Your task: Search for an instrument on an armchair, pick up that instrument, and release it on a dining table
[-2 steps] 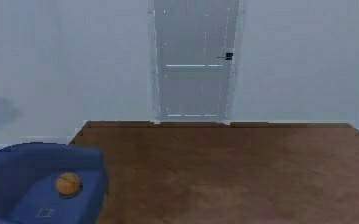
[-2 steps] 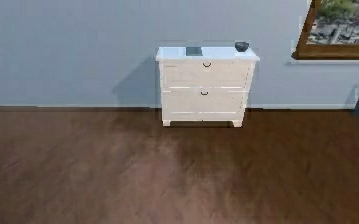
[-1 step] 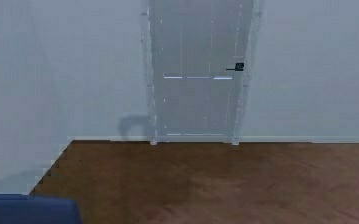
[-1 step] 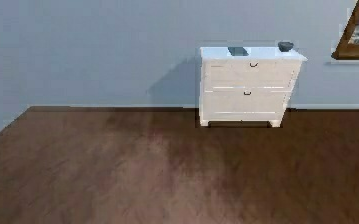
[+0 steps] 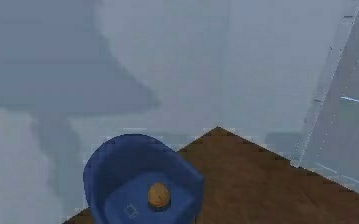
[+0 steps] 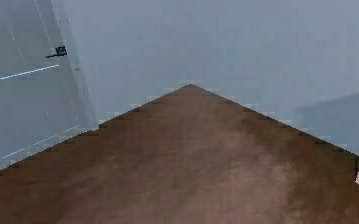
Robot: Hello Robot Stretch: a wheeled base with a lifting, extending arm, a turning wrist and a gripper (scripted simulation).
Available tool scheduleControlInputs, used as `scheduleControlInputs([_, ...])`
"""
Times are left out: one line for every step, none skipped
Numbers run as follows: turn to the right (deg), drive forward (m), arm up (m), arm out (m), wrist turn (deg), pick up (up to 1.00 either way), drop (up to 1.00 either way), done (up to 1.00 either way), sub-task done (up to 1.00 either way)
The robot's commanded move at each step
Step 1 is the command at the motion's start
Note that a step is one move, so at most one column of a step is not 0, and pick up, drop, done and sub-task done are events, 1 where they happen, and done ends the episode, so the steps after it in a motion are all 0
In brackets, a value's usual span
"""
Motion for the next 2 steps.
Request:
scheduleControlInputs([-45.0, 0.00, 0.00, 0.00, 0.0, 0.00, 0.00, 0.00, 0.00])
scheduleControlInputs([-45.0, 0.00, 0.00, 0.00, 0.0, 0.00, 0.00, 0.00, 0.00])
